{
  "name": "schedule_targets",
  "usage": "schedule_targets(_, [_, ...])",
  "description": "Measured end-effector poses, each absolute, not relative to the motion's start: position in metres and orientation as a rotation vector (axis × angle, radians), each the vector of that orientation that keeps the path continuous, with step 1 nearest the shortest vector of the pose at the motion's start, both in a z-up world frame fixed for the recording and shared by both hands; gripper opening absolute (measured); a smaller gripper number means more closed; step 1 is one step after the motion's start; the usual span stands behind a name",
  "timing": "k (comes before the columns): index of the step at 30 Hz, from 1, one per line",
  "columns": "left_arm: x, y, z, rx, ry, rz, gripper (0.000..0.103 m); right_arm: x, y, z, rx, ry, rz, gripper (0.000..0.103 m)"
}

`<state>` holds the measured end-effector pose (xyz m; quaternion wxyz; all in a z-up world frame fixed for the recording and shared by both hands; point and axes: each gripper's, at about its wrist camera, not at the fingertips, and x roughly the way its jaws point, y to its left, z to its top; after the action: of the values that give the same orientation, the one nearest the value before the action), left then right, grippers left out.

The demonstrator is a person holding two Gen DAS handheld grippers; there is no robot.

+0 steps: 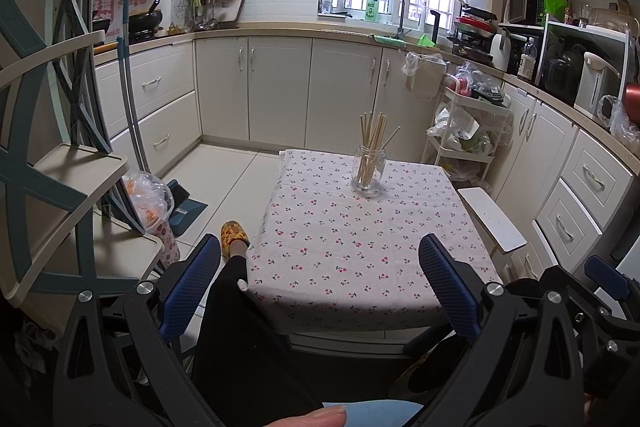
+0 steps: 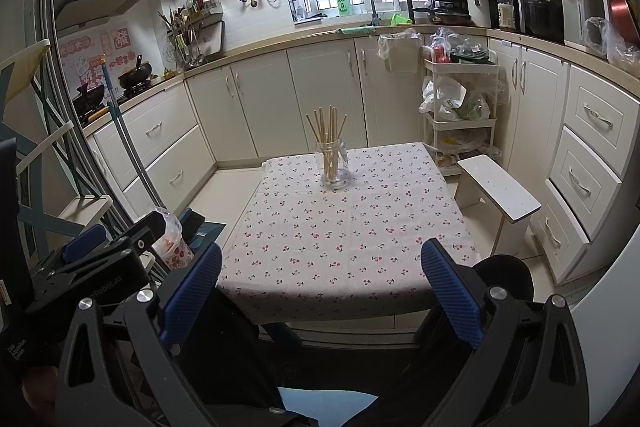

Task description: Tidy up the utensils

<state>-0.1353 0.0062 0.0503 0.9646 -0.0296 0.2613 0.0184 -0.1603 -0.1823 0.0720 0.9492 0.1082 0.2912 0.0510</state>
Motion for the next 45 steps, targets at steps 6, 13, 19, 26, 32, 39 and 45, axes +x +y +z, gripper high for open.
schedule_targets(6, [-0.1345,0.0071,0.0503,-0.060,0.530,0.036,0.095,-0.1604,-0.1825,0.0716,0.220,0.593,0.104,0.096])
schedule_targets(13, [-0.1351,0.0057,0.0503,-0.060,0.530,0.037,0.095,-0.1605,-0.1817,0.0718,0.220,0.593,0.104,0.096])
schedule_targets(19, [-0.1340,0.0077,0.0509,-0.059,0.530,0.037,0.095,-0.1605,-0.1815,0.0715,0.220,0.593,0.104,0.096])
schedule_targets(26, [-0.1342,0.0070,0.0508,-0.059,0.530,0.037,0.095,-0.1605,-0.1806,0.0718,0.220,0.593,0.103,0.096])
schedule_targets(32, [-0.1341,0.0069,0.0506,-0.058,0.530,0.037,0.095,-0.1606,-0.1805,0.0717,0.220,0.592,0.103,0.096])
schedule_targets(39, [-0.1340,0.0073,0.0505,-0.058,0.530,0.038,0.095,-0.1606,-0.1809,0.0712,0.220,0.593,0.103,0.096])
schedule_targets(45, [-0.1337,0.0077,0.0499,-0.058,0.531,0.038,0.095,-0.1607,-0.1809,0.0710,0.219,0.593,0.103,0.096])
